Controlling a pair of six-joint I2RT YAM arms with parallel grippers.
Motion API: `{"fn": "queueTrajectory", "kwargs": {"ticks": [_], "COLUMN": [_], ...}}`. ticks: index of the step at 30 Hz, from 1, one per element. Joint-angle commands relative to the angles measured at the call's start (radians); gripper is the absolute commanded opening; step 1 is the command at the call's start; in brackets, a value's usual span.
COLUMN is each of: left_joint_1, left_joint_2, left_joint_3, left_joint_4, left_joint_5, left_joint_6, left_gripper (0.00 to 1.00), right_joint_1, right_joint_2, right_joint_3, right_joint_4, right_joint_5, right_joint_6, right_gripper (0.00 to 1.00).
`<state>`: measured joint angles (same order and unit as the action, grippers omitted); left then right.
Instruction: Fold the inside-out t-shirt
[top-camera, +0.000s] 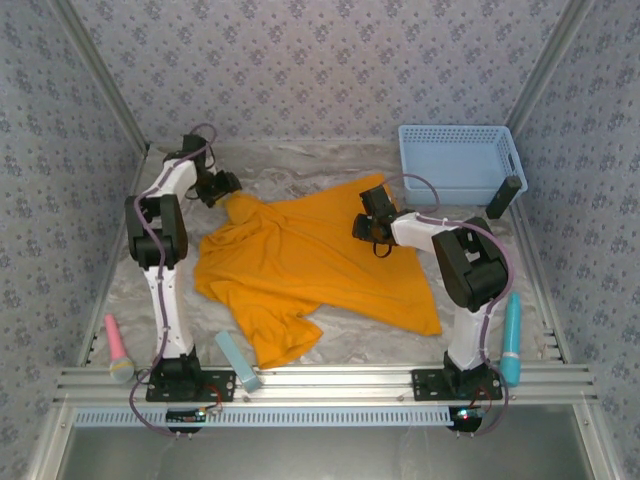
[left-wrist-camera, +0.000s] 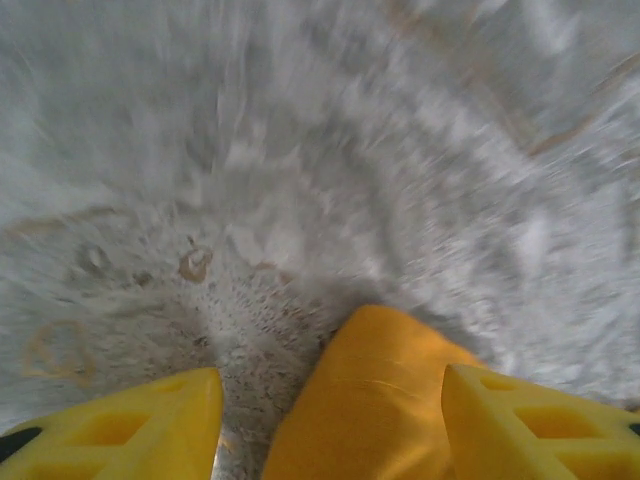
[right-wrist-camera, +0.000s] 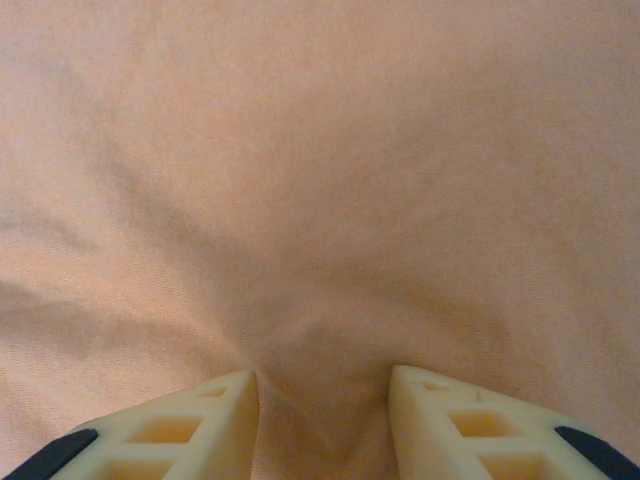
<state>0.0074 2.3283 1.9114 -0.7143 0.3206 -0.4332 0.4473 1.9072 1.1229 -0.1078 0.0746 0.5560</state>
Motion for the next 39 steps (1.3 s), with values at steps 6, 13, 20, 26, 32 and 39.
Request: {"fn": "queueTrajectory", "kwargs": {"ticks": [6, 13, 20, 26, 32, 39], "left_joint_1": [-0.029, -0.041, -0.116, -0.173, -0.170, -0.169], "left_joint_2": [0.019, -0.048, -0.247, -0.243, -0.120, -0.084], "left_joint_3": [0.033, 0.049, -0.067, -0.198, -0.160, -0.151], "left_joint_4": [-0.075, 0.116, 0.359, 0.670, 0.739, 0.738], "left_joint_5": [0.209, 0.481, 0.316, -0.022, -0.387, -0.095], "left_joint_6": [0.069, 0.143, 0.452, 0.625, 0.423, 0.326], "left_gripper": [0.27, 0.00, 0.00, 0.00, 0.52, 0.57], "right_joint_1": [-0.024, -0.054, -0.068, -0.064, -0.048, -0.044], "right_joint_2": [0.002, -0.003, -0.020, 0.002, 0.008, -0.009], "right_joint_3": [0.012, 0.005, -0.007, 0.004, 0.005, -0.006], "right_joint_4": [-0.085, -0.076, -0.058, -0.046, -0.054, -0.075], "right_joint_5": [-0.012, -0.030, -0.022, -0.038, -0.029, -0.012], "right_joint_6": [-0.018, -0.011, -0.022, -0.015, -0.013, -0.034], "right_gripper": [0.41, 0.41, 0.41, 0.42, 0.44, 0.44]}}
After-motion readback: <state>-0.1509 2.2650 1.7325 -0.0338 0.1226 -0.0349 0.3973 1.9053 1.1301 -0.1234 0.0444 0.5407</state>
